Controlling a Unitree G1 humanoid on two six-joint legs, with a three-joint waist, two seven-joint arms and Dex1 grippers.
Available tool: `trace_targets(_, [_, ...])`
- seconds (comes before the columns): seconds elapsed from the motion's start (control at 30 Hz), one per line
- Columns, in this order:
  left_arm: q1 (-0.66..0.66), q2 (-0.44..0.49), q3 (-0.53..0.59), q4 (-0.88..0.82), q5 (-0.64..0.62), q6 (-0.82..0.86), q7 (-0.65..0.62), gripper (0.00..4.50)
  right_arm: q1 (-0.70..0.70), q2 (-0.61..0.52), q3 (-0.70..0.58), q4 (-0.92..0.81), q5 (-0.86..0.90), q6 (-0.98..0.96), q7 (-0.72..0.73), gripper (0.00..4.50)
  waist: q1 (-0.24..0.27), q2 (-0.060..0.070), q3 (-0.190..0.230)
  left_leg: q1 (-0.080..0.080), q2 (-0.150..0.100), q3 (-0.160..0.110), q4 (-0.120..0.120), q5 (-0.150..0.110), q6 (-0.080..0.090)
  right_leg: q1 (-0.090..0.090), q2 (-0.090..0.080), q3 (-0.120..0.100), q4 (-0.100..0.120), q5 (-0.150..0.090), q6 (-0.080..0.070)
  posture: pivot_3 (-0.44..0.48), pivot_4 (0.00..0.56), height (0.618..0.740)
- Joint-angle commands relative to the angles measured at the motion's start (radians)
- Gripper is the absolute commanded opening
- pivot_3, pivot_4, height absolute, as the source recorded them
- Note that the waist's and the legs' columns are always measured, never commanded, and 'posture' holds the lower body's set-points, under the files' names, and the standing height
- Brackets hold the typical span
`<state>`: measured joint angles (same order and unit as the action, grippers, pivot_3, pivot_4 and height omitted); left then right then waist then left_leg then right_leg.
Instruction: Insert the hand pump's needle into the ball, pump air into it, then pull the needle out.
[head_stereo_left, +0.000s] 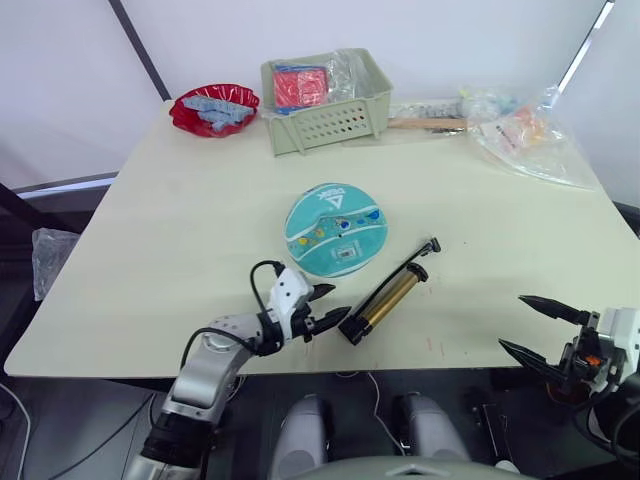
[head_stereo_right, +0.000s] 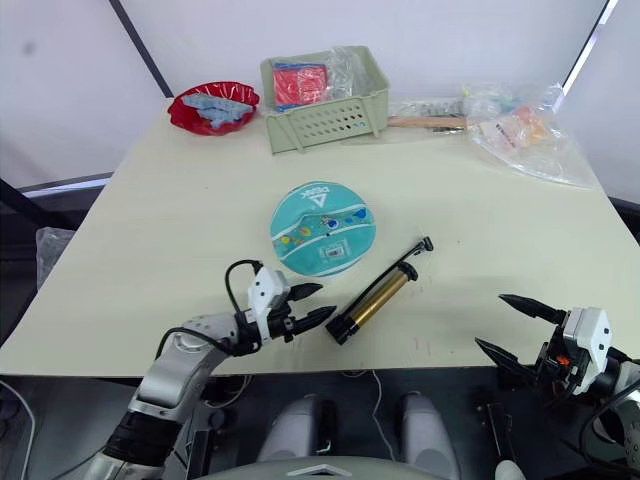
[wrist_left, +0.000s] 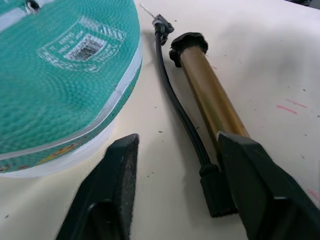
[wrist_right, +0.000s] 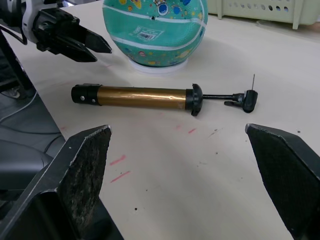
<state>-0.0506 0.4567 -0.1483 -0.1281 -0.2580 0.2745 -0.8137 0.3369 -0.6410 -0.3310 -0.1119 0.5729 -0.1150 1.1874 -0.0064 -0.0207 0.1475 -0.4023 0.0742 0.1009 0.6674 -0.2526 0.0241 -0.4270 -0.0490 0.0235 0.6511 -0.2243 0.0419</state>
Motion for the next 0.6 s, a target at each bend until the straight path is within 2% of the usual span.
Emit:
trace_targets(0.03, [-0.048,-0.054,-0.079,-0.034,0.042,0.046,0.048,2.83,0.012,0.01,-0.034,-0.04,0.021,-0.019,-0.006,4.5,0.003,0.0,0.0,0.0,0.0,0.0,0.0,0.0,0.0,0.0,0.0,0.0,0.0,0.0,0.001,0.0,0.15,0.738])
trace_targets(0.37, [-0.085,-0.138,-0.106,-0.02,0.078,0.139,0.155,2.83,0.021,0.02,-0.035,-0.039,0.018,-0.033,-0.005,4.5,0.005,0.0,0.0,0.0,-0.001,-0.003,0.001,0.0,0.0,0.002,0.0,-0.002,-0.001,-0.001,0.001,0.0,0.15,0.738])
trace_targets(0.47, [-0.089,-0.159,-0.104,-0.021,0.08,0.163,0.177,1.95,0.02,0.02,-0.034,-0.033,0.018,-0.038,-0.001,4.5,0.005,0.0,0.0,0.0,-0.001,-0.003,0.001,0.0,0.0,0.003,0.0,-0.002,-0.002,-0.001,0.001,0.0,0.15,0.738])
trace_targets(0.53, [-0.093,-0.164,-0.109,-0.021,0.097,0.162,0.192,0.98,0.02,0.02,-0.034,-0.027,0.018,-0.042,0.002,4.5,0.006,0.0,0.0,0.0,-0.001,-0.004,0.001,0.0,0.0,0.003,0.0,-0.003,-0.002,-0.001,0.001,0.0,0.15,0.738])
trace_targets(0.6, [-0.098,-0.175,-0.107,-0.017,0.102,0.171,0.21,0.98,0.018,0.02,-0.034,-0.024,0.017,-0.043,0.004,4.5,0.006,0.0,0.0,0.0,-0.001,-0.004,0.001,0.0,0.0,0.003,0.0,-0.003,-0.002,-0.001,0.001,0.0,0.15,0.738])
